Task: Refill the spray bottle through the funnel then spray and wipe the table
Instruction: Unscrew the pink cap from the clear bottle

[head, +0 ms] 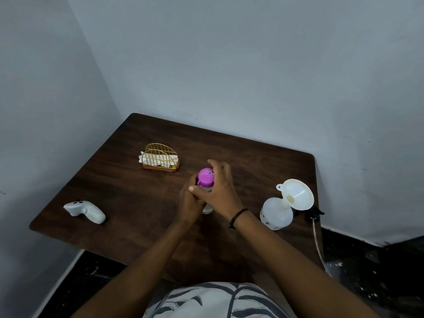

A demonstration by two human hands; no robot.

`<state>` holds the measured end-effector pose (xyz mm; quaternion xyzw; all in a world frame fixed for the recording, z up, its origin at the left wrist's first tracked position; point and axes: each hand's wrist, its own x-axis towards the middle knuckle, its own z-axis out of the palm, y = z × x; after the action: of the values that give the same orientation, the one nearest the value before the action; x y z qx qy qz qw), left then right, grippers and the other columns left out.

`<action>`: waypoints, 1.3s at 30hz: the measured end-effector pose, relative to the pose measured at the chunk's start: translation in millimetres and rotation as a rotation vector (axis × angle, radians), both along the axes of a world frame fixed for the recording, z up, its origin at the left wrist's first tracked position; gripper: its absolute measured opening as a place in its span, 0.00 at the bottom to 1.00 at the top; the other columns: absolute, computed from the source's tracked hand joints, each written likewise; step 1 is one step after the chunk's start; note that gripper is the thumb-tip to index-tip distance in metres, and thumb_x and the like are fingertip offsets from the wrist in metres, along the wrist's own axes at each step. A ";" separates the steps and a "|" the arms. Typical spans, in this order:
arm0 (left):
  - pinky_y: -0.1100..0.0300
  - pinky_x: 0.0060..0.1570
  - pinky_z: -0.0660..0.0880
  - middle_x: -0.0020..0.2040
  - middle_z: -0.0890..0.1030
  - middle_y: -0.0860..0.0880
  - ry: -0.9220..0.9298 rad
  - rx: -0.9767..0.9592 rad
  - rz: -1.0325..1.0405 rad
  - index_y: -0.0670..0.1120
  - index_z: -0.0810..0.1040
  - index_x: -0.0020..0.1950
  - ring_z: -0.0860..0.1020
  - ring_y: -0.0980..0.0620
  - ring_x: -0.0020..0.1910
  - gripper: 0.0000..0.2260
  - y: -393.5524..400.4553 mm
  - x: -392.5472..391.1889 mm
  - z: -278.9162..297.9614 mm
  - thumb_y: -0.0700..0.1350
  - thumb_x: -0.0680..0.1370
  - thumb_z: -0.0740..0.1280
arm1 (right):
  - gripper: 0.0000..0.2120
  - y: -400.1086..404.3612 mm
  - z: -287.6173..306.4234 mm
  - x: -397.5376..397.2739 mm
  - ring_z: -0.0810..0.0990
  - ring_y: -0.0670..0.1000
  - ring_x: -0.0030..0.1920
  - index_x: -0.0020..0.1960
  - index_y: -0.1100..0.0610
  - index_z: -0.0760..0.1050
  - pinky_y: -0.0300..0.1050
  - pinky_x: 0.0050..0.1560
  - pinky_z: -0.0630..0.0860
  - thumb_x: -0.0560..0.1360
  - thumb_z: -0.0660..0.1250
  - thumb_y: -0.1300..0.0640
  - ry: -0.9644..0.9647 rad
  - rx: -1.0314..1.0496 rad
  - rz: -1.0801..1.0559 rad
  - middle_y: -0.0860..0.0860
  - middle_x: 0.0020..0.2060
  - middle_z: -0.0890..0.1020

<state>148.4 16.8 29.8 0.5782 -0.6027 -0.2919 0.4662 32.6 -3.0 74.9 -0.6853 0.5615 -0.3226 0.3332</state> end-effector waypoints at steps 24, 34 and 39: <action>0.48 0.57 0.78 0.63 0.77 0.53 -0.001 0.085 -0.019 0.54 0.68 0.68 0.76 0.54 0.61 0.35 -1.8 1.1 -3.4 0.71 0.67 0.69 | 0.03 -20.3 -17.3 -23.9 0.82 0.49 0.46 0.50 0.49 0.76 0.53 0.51 0.83 0.78 0.65 0.51 -0.527 0.229 -0.559 0.52 0.49 0.81; 0.50 0.62 0.75 0.66 0.75 0.52 -0.018 0.131 -0.039 0.53 0.67 0.70 0.73 0.53 0.65 0.31 -1.7 1.6 -3.3 0.55 0.71 0.76 | 0.13 -16.6 -83.8 -32.7 0.85 0.54 0.36 0.50 0.57 0.81 0.54 0.42 0.85 0.78 0.66 0.47 -0.162 0.596 -0.524 0.53 0.40 0.84; 0.51 0.62 0.75 0.63 0.74 0.56 -0.031 0.137 -0.051 0.58 0.64 0.68 0.73 0.54 0.65 0.29 -2.5 2.2 -2.0 0.55 0.72 0.75 | 0.11 -19.4 -89.6 -31.3 0.86 0.55 0.36 0.50 0.60 0.82 0.54 0.45 0.84 0.79 0.67 0.53 -0.180 0.616 -0.531 0.54 0.37 0.84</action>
<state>150.6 14.3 27.8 0.5975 -0.6032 -0.3351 0.4085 1.3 -22.4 -14.8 -0.3539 0.7578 -0.2726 0.4756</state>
